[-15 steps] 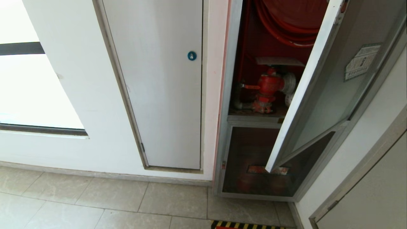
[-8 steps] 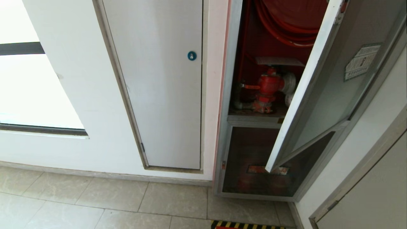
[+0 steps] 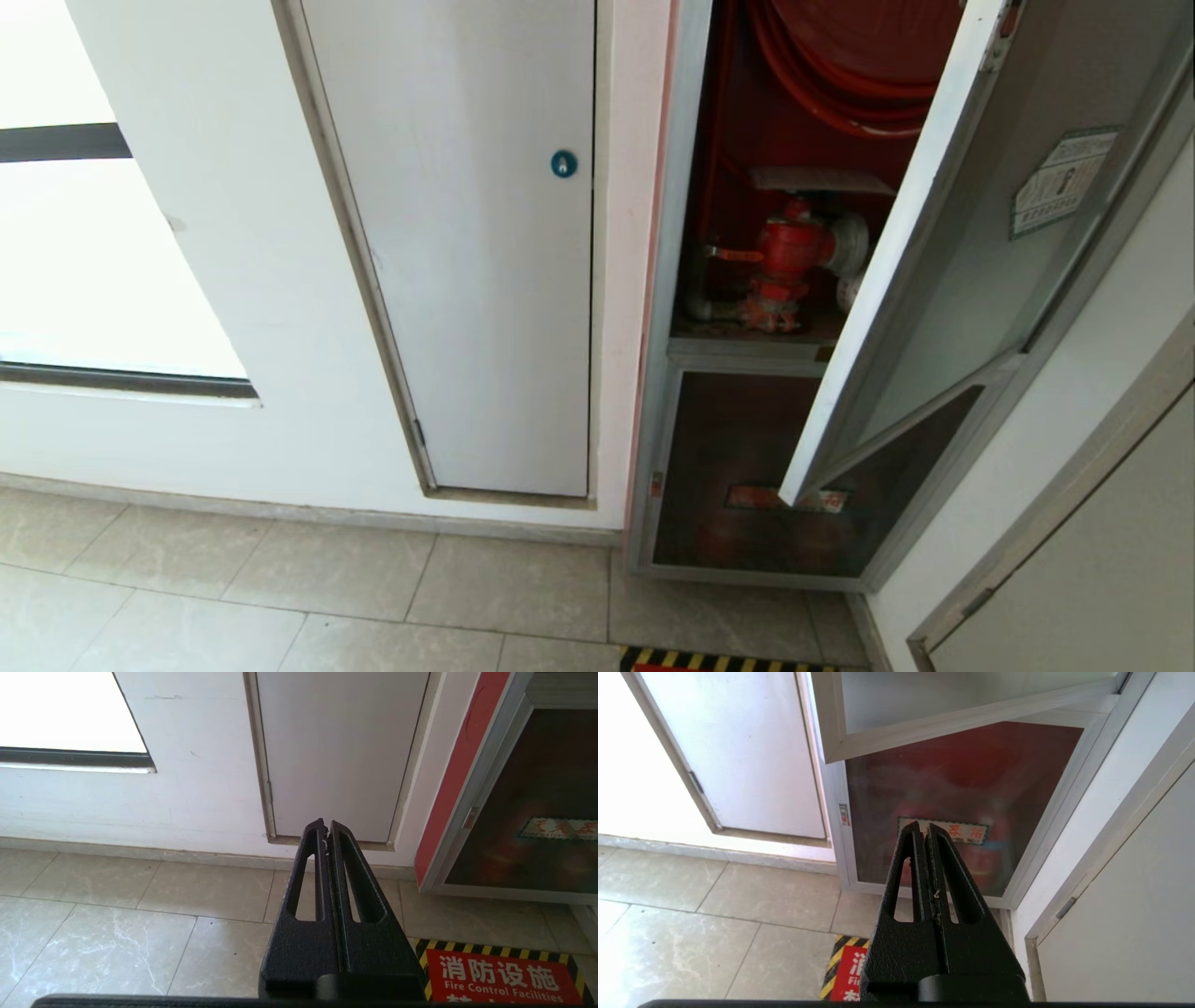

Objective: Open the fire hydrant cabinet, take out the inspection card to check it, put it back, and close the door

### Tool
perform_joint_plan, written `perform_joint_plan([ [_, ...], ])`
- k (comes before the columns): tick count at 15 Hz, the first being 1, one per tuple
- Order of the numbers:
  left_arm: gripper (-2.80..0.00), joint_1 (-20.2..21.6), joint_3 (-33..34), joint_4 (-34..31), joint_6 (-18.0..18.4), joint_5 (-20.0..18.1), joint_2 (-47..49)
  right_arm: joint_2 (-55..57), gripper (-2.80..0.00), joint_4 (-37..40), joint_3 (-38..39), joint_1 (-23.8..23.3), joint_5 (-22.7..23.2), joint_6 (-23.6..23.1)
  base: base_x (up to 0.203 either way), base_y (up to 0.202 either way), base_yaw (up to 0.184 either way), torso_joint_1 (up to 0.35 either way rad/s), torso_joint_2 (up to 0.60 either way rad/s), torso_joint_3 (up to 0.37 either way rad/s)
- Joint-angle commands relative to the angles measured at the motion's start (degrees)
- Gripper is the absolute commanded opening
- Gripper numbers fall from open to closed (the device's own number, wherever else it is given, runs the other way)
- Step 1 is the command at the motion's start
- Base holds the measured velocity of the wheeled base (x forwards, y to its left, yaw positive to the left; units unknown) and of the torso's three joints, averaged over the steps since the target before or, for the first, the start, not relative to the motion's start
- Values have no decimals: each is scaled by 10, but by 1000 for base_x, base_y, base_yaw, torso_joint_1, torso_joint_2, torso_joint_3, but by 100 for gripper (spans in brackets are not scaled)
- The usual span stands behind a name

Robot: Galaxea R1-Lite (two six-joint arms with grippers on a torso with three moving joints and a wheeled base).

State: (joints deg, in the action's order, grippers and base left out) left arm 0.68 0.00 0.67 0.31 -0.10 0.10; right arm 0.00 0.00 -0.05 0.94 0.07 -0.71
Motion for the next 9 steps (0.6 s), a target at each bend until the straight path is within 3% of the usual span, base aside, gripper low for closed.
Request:
perform_joint_plan([
  [1, -280, 0, 3, 0, 0, 0, 1, 1, -280, 0, 0, 0, 0, 0, 0, 0, 0, 0, 0, 0],
  [9, -280, 0, 3, 0, 0, 0, 1, 1, -280, 2, -1, 0, 0, -2, 0, 0, 0, 0, 0, 0],
])
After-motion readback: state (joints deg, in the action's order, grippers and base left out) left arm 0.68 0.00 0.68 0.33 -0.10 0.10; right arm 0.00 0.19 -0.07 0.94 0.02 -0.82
